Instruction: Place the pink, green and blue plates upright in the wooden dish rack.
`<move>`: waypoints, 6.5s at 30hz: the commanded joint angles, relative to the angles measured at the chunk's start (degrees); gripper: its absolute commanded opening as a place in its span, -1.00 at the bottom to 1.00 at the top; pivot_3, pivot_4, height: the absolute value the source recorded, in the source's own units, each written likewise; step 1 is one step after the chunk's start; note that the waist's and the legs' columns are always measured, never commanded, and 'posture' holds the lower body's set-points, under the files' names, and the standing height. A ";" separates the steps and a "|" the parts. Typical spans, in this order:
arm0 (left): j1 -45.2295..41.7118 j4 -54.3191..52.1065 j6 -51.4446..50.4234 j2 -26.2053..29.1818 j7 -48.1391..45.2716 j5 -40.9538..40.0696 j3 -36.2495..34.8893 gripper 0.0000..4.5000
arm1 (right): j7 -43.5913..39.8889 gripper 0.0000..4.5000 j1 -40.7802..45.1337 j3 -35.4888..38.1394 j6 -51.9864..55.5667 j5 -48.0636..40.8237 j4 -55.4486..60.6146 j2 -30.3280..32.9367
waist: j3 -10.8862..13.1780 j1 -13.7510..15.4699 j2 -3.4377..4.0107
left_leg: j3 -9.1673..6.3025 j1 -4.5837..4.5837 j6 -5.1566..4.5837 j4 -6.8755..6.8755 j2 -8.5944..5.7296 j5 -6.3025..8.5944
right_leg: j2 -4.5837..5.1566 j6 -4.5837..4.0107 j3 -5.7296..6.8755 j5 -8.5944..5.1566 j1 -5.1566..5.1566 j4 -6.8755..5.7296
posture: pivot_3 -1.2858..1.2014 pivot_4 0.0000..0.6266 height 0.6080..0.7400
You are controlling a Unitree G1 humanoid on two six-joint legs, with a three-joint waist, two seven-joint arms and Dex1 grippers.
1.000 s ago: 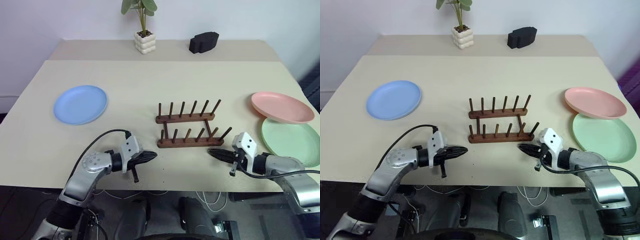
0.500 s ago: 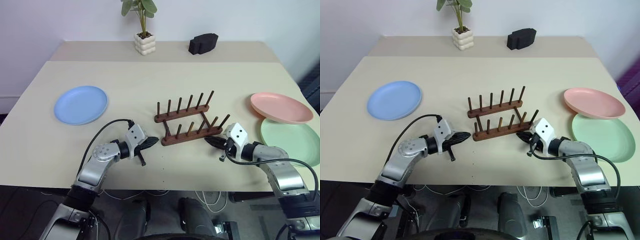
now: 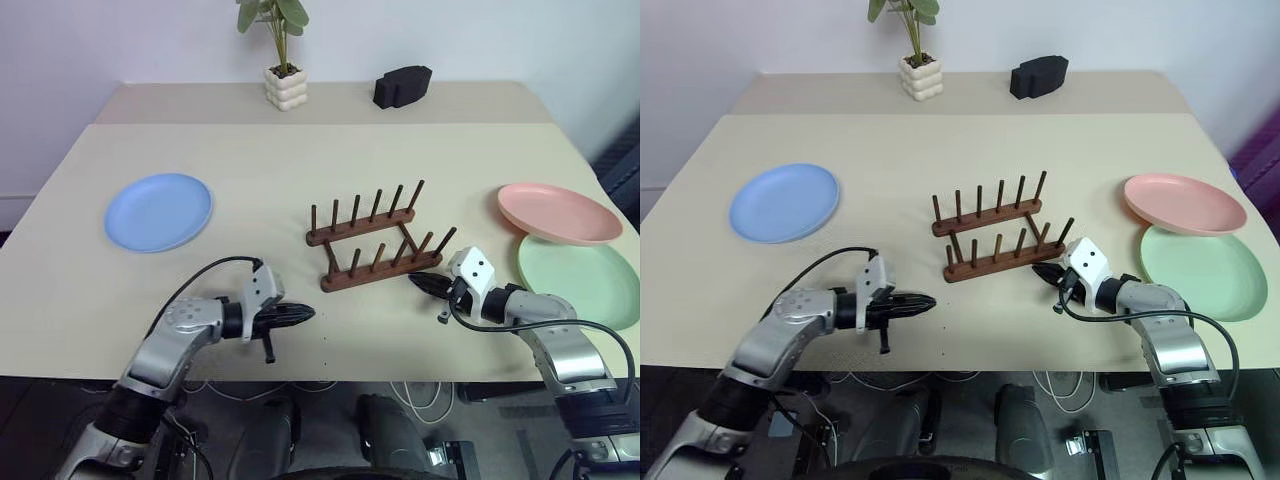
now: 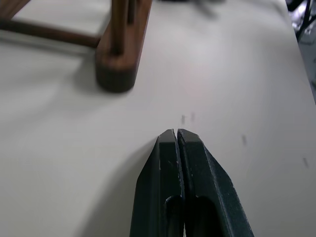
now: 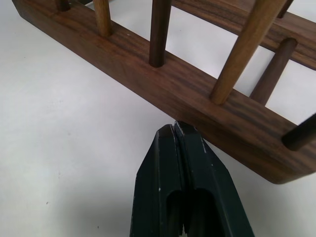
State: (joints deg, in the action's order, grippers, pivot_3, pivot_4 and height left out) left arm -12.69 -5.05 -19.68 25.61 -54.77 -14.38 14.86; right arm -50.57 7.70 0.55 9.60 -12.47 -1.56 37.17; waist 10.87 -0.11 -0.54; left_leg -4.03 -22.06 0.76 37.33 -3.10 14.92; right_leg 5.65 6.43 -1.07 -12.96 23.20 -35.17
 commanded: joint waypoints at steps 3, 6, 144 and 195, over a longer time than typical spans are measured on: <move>-2.91 7.73 4.32 -3.55 6.78 5.88 1.18 -0.98 | -0.30 -1.00 0.07 -0.01 -0.08 0.11 -0.10 0.08 | -0.02 0.40 0.02 | 0.00 0.02 0.00 0.00 0.00 0.00 | -0.01 0.00 0.00 0.01 0.00 -0.03 | 0.03 -0.52 0.85; -3.81 10.31 7.26 -4.25 9.47 7.71 0.56 -0.98 | -0.06 -1.00 0.09 0.12 0.03 0.06 0.25 -0.01 | -0.03 0.50 0.03 | 0.00 0.04 0.00 0.01 0.00 0.00 | -0.01 0.00 0.00 0.01 0.00 -0.03 | 0.03 -0.52 0.85; 0.96 -11.70 -0.58 8.81 8.10 -10.18 -18.03 -1.00 | 7.95 -0.99 27.62 16.97 14.98 -23.70 11.52 7.10 | 0.10 -0.45 0.04 | 0.35 -0.67 0.00 -0.13 0.02 -0.01 | 0.13 0.28 -0.16 0.20 0.99 -0.13 | 0.03 -0.52 0.85; 2.08 -13.22 -1.06 7.36 9.53 -9.84 -16.28 -1.00 | 50.12 -0.99 15.73 24.53 30.73 -71.90 16.89 -10.34 | 0.08 -0.62 0.03 | 0.38 -0.69 -0.03 -0.14 0.03 -0.02 | 0.12 0.25 -0.18 0.22 1.04 -0.16 | 0.03 -0.52 0.85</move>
State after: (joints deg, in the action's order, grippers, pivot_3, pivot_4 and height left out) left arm -10.79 -16.03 -20.96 32.43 -45.13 -24.26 -1.00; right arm -0.46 23.14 23.96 41.29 -83.56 14.41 27.04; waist 10.95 -0.73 -0.51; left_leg -3.65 -22.75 0.73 37.19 -3.06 14.90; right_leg 5.77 6.68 -1.25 -12.74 24.24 -35.34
